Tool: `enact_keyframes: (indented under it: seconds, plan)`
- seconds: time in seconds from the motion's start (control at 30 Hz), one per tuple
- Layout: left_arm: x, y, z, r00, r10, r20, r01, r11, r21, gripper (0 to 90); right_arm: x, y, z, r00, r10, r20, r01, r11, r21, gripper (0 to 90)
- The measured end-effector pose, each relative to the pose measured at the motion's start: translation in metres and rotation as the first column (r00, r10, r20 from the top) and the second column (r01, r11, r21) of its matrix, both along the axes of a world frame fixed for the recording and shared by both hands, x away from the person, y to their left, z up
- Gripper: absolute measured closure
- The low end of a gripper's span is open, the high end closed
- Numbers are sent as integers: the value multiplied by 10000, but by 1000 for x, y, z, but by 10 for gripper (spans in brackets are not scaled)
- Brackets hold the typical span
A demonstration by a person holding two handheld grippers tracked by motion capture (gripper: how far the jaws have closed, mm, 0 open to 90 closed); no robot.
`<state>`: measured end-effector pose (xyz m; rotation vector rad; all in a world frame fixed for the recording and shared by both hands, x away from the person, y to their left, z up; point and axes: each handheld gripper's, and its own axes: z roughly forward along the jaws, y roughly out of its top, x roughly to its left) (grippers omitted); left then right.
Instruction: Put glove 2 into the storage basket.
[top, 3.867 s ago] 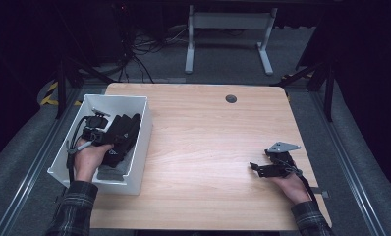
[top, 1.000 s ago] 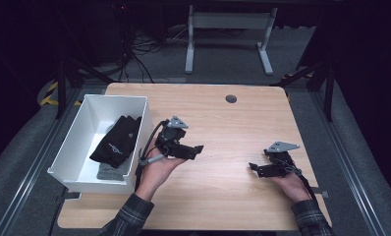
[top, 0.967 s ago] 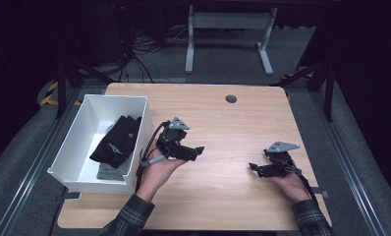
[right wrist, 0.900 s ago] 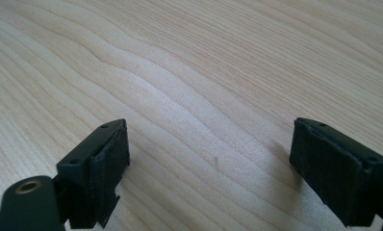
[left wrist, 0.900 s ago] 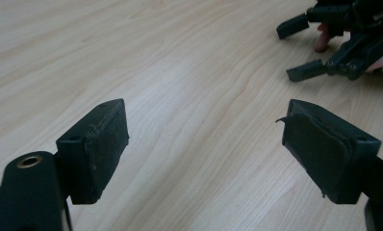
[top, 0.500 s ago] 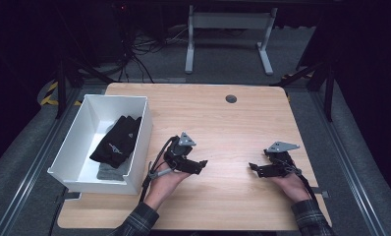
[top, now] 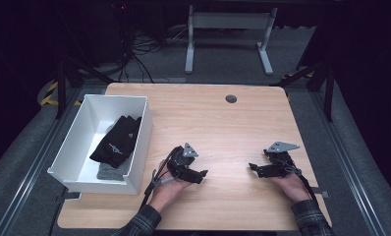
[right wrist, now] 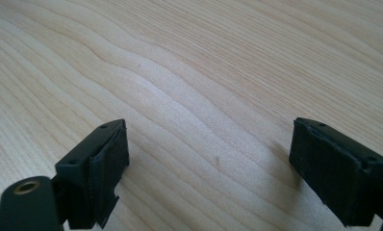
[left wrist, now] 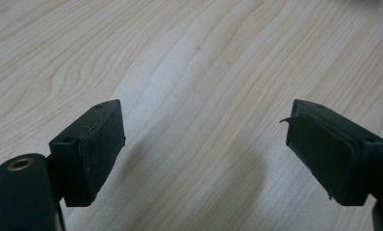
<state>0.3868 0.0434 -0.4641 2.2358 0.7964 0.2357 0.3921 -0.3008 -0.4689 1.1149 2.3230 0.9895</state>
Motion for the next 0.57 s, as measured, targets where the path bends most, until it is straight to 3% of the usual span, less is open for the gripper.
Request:
enact_keyframes:
  seconds: [0.07,0.17,0.57]
  plan:
    - [-1,-3,-7,9999,-101,62,98,9993,353,109,0,0,0,10000,7,6,-7,10000,7,144]
    - [-2,-4,-11,9992,-168,374,154,9991,383,72,0,0,0,10000,7,3,-7,10000,5,144]
    - [-2,-5,-12,9984,-425,376,410,9983,411,51,0,0,0,10000,57,17,-57,10000,20,143]
